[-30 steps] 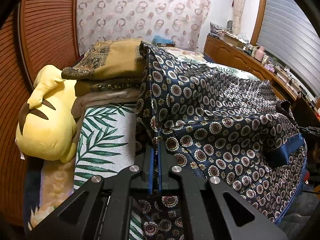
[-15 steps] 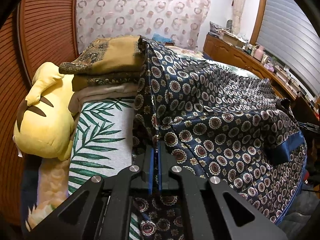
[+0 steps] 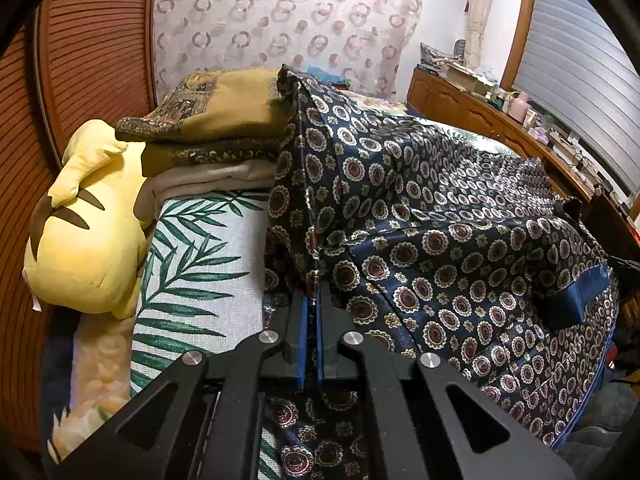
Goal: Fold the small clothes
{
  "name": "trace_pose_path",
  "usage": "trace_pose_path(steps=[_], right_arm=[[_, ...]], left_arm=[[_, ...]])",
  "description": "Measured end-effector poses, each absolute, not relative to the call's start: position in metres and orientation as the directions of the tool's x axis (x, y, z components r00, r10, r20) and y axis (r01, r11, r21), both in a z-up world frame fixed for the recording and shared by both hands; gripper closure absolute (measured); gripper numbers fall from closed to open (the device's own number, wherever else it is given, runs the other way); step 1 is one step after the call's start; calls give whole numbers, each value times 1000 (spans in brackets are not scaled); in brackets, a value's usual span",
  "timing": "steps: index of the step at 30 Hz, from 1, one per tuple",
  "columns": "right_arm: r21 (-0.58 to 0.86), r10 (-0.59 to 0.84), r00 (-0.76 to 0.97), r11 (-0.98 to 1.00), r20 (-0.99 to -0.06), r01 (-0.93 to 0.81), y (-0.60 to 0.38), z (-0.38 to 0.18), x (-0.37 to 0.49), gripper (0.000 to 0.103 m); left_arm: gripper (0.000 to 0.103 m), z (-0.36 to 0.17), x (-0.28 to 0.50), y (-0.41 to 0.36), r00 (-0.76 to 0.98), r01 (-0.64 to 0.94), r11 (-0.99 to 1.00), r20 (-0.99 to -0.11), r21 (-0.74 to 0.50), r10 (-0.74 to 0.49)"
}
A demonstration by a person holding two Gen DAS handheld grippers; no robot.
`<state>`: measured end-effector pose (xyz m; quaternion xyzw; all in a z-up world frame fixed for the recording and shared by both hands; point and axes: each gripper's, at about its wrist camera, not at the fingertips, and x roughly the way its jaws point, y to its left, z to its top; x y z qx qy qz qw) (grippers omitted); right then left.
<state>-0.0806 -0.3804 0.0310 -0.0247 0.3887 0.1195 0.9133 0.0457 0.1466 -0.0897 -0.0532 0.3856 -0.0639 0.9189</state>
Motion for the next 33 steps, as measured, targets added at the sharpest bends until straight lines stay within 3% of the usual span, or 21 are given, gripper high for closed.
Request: trace_pose_path(steps=[4, 8, 10, 12, 14, 21, 28, 33], right_arm=[[30, 174, 705, 977, -688, -212, -387, 48, -83, 101], [35, 218, 709, 964, -670, -264, -374, 56, -71, 91], [28, 240, 714, 955, -658, -296, -358, 59, -62, 81], [34, 271, 713, 944, -647, -328, -340, 61, -51, 55], [20, 291, 719, 933, -631, -359, -321, 63, -39, 47], [78, 322, 723, 934, -611, -349, -280, 66, 13, 45], [29, 206, 672, 964, -711, -265, -276, 18, 53, 45], [89, 232, 628, 964, -742, -251, -296, -5, 52, 45]], left_arm=[[101, -90, 46, 147, 696, 73, 986, -701, -147, -156], [100, -90, 46, 147, 695, 75, 986, -702, -147, -158], [100, -90, 46, 147, 695, 74, 986, -701, -149, -158], [100, -90, 46, 147, 696, 75, 986, -700, -152, -160], [100, -90, 46, 148, 696, 76, 985, -699, -155, -163], [101, -91, 46, 148, 697, 77, 986, -699, -150, -160], [101, -91, 46, 149, 696, 78, 985, -699, -153, -164], [100, -91, 46, 149, 697, 77, 986, -699, -151, -161]])
